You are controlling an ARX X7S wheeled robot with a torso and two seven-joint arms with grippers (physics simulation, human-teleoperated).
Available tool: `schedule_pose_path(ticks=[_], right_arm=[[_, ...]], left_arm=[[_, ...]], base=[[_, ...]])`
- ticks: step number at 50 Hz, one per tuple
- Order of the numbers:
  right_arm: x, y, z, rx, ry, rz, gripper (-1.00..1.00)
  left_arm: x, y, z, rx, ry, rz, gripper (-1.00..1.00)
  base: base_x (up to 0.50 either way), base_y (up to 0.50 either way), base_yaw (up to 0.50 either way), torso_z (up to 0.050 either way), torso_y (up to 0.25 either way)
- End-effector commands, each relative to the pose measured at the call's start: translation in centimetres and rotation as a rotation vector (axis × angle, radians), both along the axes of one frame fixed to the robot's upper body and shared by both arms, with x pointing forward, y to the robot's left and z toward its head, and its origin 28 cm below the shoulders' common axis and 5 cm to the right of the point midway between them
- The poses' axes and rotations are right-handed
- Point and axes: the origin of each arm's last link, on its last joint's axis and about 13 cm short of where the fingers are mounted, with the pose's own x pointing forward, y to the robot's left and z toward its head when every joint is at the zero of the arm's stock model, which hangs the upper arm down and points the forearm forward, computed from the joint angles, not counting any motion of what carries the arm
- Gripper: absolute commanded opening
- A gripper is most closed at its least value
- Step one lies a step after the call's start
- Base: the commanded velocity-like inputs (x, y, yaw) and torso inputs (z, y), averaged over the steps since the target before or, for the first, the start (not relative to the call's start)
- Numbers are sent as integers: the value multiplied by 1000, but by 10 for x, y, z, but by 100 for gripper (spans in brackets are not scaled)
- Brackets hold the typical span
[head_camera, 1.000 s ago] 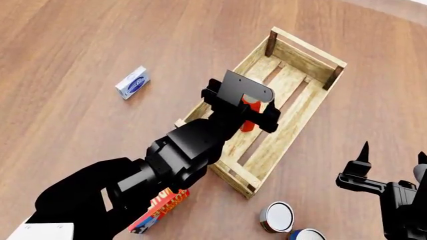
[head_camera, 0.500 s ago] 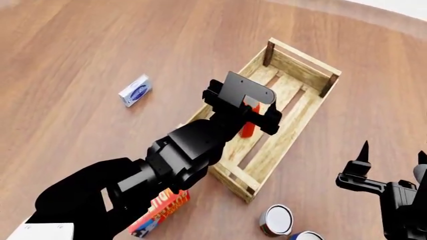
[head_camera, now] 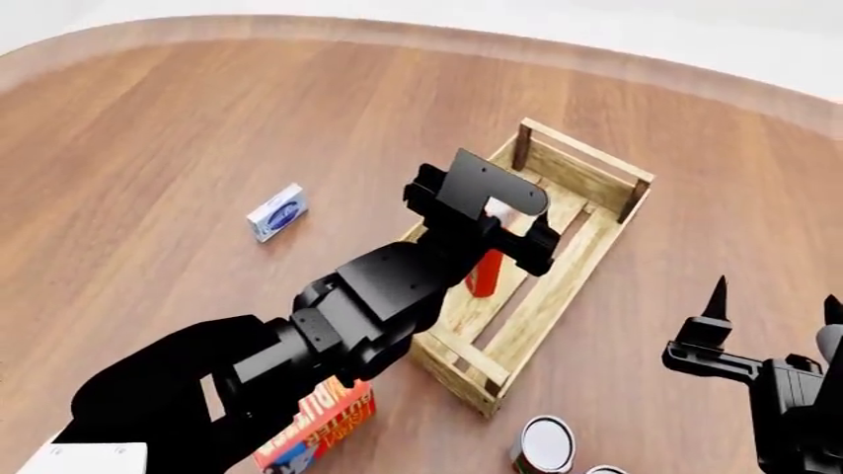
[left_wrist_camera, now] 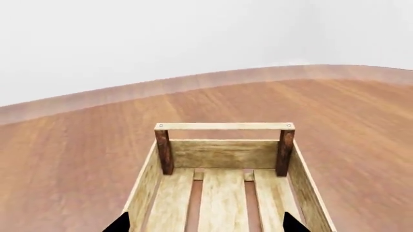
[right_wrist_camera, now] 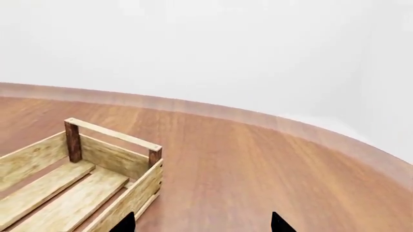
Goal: Pick up the ketchup, and put it in the wooden tray.
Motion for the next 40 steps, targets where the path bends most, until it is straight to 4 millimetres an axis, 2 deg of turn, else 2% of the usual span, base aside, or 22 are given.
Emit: schedule_pose_path(ticks=[1, 12, 16, 27, 35, 40], right_arm=[[0, 0, 0, 1, -9, 4, 100], [0, 0, 0, 4, -15, 1, 100], [-11, 11, 5, 7, -18, -3, 100], [-23, 15, 8, 9, -26, -14, 100], [-32, 17, 9, -2, -42, -26, 100], [-38, 18, 11, 0, -54, -30, 100]], left_arm=[[-1, -1, 1, 3, -1, -7, 100], [-4, -8, 10, -87, -41, -35, 100], [-5, -10, 12, -131, -64, -38, 100], [-38, 28, 4, -196, -116, 12, 100], [-62, 55, -8, -235, -124, 75, 100], [-80, 65, -15, -255, -113, 94, 100]], base=[[0, 0, 0, -27, 162], [0, 0, 0, -27, 162], [0, 0, 0, -27, 163], [0, 0, 0, -24, 114], [0, 0, 0, 0, 0], [0, 0, 0, 0, 0]])
